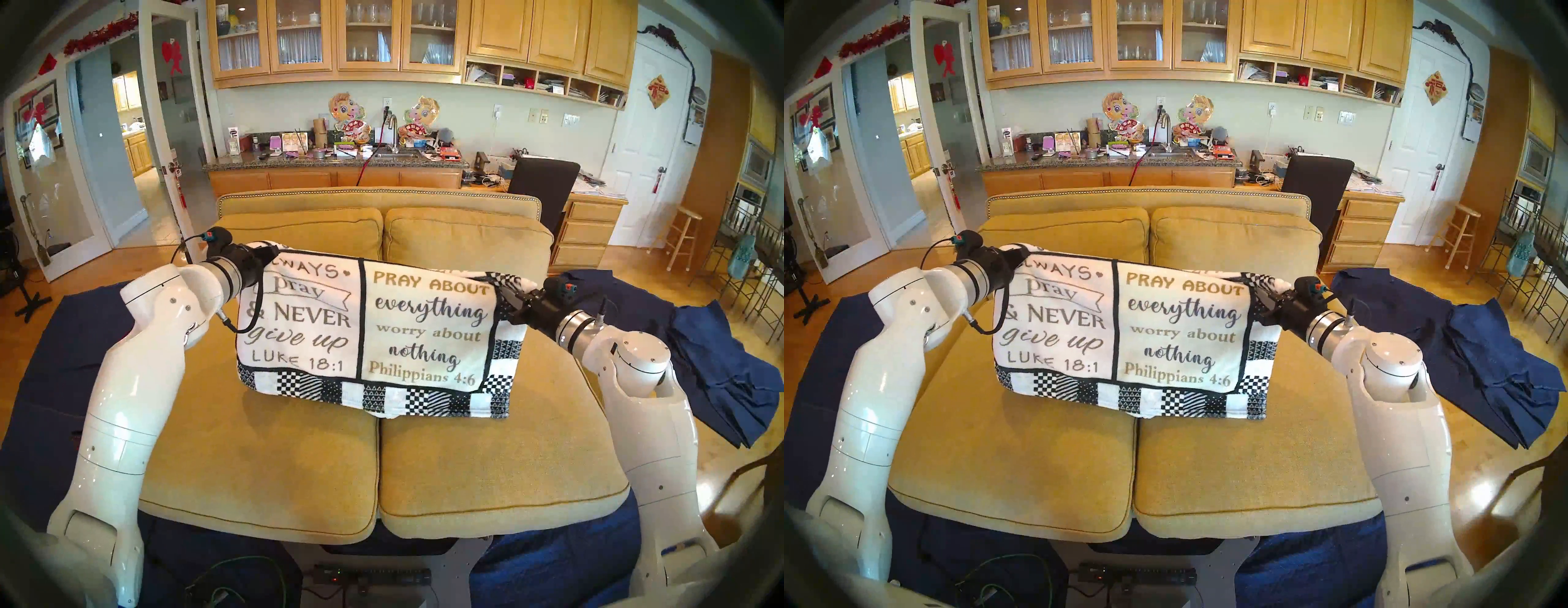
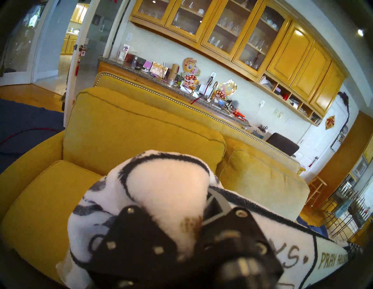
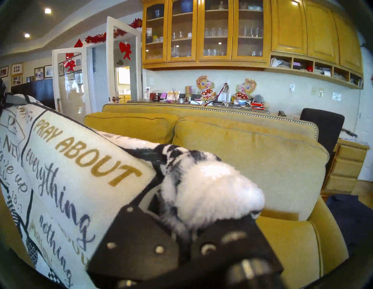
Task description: Fold the blanket in half twice
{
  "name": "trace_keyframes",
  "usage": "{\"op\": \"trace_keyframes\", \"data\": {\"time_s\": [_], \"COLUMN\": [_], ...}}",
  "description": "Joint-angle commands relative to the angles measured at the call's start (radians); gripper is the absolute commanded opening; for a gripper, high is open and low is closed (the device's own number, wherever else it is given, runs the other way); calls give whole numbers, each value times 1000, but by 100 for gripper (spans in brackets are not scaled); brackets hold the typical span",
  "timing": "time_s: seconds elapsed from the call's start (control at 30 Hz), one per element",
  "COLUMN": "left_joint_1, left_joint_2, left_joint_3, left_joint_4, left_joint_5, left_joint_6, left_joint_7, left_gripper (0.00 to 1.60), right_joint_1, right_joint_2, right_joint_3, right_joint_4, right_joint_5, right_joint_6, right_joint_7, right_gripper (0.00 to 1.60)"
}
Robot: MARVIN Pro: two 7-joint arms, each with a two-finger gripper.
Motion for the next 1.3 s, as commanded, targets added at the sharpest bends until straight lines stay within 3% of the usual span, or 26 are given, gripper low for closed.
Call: {"op": "trace_keyframes", "data": {"time_s": [0.0, 0.43, 0.87, 1.1, 1.27], "left_joint_1": [-106, -187, -237, -271, -217], "left_joint_2": [-13, -44, -46, -55, -43], "left_joint_3": [-21, -14, -49, -63, -85], "left_joint_4": [8, 34, 28, 74, 59], "left_joint_5": [38, 49, 49, 60, 62], "left_joint_6": [-74, -89, -109, -150, -175], "left_joint_7": [3, -4, -8, -26, -60], "left_gripper": [0, 0, 0, 0, 0], "right_joint_1": [108, 214, 285, 203, 89], "right_joint_2": [16, 8, 5, -25, -60], "right_joint_3": [39, 11, 15, 39, 50], "right_joint_4": [6, 24, 19, 7, -48], "right_joint_5": [-13, -37, -54, -66, -66], "right_joint_6": [-37, -39, -49, -97, -138], "right_joint_7": [-54, -63, -78, -109, -118], "right_gripper": [0, 0, 0, 0, 0]}}
